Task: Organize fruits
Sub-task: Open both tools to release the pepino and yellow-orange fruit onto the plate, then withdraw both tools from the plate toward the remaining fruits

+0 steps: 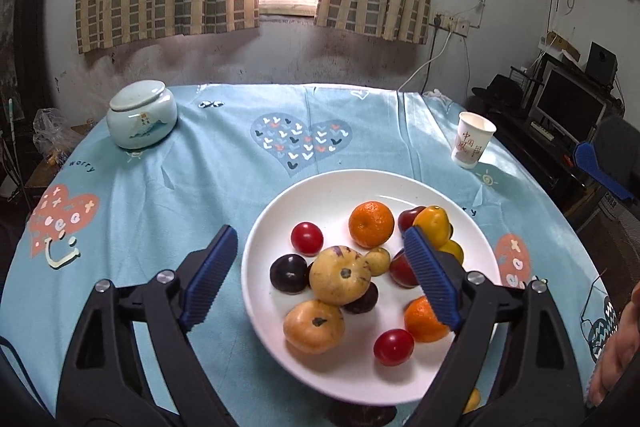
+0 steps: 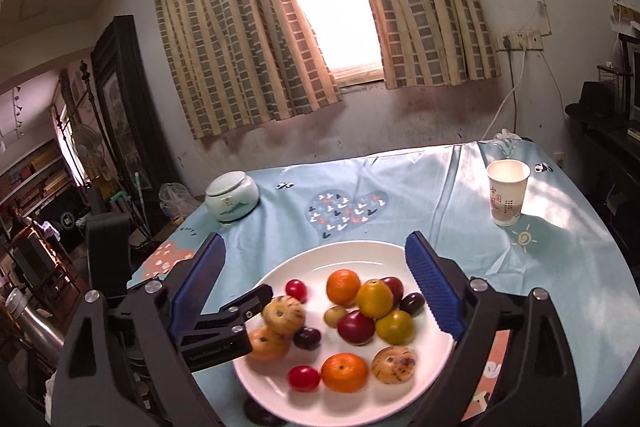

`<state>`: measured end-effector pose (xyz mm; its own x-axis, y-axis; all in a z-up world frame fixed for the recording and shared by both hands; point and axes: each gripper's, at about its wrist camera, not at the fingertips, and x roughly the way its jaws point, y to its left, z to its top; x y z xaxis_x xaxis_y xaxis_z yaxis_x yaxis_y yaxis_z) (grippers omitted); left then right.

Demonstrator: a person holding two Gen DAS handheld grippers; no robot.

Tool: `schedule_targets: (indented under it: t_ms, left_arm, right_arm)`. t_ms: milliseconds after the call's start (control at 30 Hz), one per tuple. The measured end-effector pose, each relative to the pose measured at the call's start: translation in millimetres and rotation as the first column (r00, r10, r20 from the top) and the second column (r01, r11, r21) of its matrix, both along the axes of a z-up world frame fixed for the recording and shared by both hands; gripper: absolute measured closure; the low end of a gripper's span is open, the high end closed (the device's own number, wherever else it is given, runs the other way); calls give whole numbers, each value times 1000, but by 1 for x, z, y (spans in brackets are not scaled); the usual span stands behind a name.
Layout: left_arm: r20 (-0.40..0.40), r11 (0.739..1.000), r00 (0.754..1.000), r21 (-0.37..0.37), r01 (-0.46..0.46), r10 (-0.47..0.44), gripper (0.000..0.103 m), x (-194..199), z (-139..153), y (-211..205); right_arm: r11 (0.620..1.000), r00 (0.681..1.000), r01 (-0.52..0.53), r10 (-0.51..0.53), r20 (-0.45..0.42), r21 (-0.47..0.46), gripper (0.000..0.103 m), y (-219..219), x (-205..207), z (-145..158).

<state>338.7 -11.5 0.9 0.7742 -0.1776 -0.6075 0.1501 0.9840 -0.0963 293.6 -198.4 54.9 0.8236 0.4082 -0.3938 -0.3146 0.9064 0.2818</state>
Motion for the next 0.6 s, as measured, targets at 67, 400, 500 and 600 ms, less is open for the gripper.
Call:
schedule_targets:
  t_ms: [67, 400, 500, 600]
  left_arm:
    - [12, 1000, 1000, -4, -5, 5, 16, -12, 3, 3]
    - [2, 999, 1000, 42, -5, 5, 10, -90, -27, 8]
    - [-31, 999, 999, 46, 22, -20, 10, -113, -46, 5]
    - [-44, 997, 998, 55, 54, -51, 10, -131, -56, 0]
  right_arm:
    - [1000, 1000, -8, 8, 7, -9, 8, 4, -12, 0]
    - [999, 994, 50, -51, -100, -15, 5, -8, -68, -66]
    - [994, 989, 74, -84, -121, -85, 5, -8, -82, -78]
    - [993, 987, 94, -103, -123, -75, 3, -17, -99, -83]
